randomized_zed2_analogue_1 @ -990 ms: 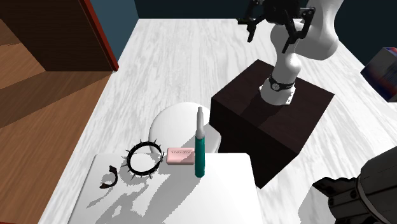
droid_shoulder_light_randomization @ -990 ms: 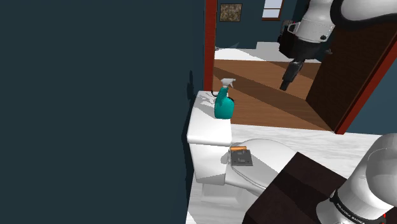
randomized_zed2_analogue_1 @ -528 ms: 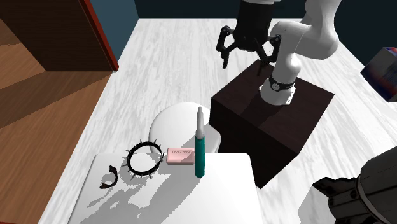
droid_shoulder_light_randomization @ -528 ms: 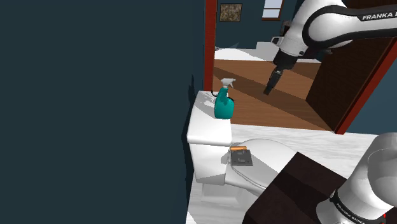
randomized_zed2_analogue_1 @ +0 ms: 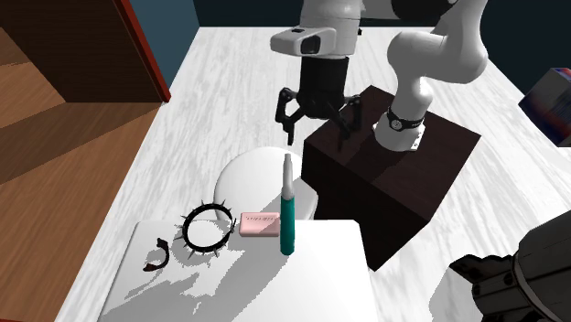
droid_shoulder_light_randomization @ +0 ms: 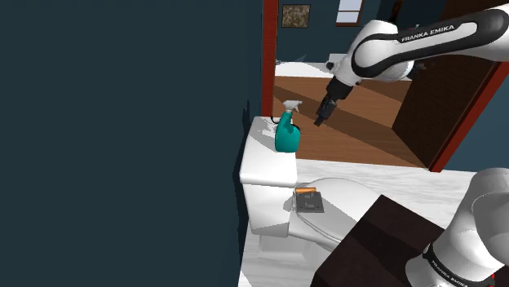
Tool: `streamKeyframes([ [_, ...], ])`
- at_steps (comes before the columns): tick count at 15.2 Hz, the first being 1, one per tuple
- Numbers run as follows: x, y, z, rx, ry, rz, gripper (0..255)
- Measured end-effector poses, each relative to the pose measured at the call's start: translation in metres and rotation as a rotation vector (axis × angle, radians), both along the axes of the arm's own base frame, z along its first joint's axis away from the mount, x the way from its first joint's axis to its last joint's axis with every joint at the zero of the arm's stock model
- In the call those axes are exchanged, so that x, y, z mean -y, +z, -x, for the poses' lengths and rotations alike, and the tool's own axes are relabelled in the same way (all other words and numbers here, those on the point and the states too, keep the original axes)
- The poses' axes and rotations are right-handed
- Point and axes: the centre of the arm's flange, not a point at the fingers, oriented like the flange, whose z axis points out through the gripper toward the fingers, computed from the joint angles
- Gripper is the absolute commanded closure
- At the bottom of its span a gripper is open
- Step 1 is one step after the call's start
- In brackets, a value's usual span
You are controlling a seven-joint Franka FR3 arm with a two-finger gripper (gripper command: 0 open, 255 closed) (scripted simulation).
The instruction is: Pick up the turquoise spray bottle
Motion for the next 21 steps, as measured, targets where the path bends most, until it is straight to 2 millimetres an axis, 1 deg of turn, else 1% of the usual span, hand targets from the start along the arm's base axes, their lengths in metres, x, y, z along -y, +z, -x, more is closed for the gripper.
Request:
streamKeyframes([
  [2, 0.004, -0.010, -0.023, 0.029, 0.049, -0.017, 0],
  [5, 0.006, -0.031, -0.055, 0.072, 0.121, -0.041, 0],
  [7, 0.001, -0.041, -0.079, 0.101, 0.171, -0.058, 0],
  [8, 0.001, -0.045, -0.084, 0.110, 0.185, -0.063, 0],
  [10, 0.000, -0.055, -0.088, 0.118, 0.196, -0.066, 0],
  [16, 0.000, -0.086, -0.090, 0.120, 0.200, -0.067, 0],
  [17, 0.000, -0.088, -0.089, 0.121, 0.200, -0.067, 255],
  [21, 0.000, -0.089, -0.089, 0.122, 0.200, -0.067, 255],
])
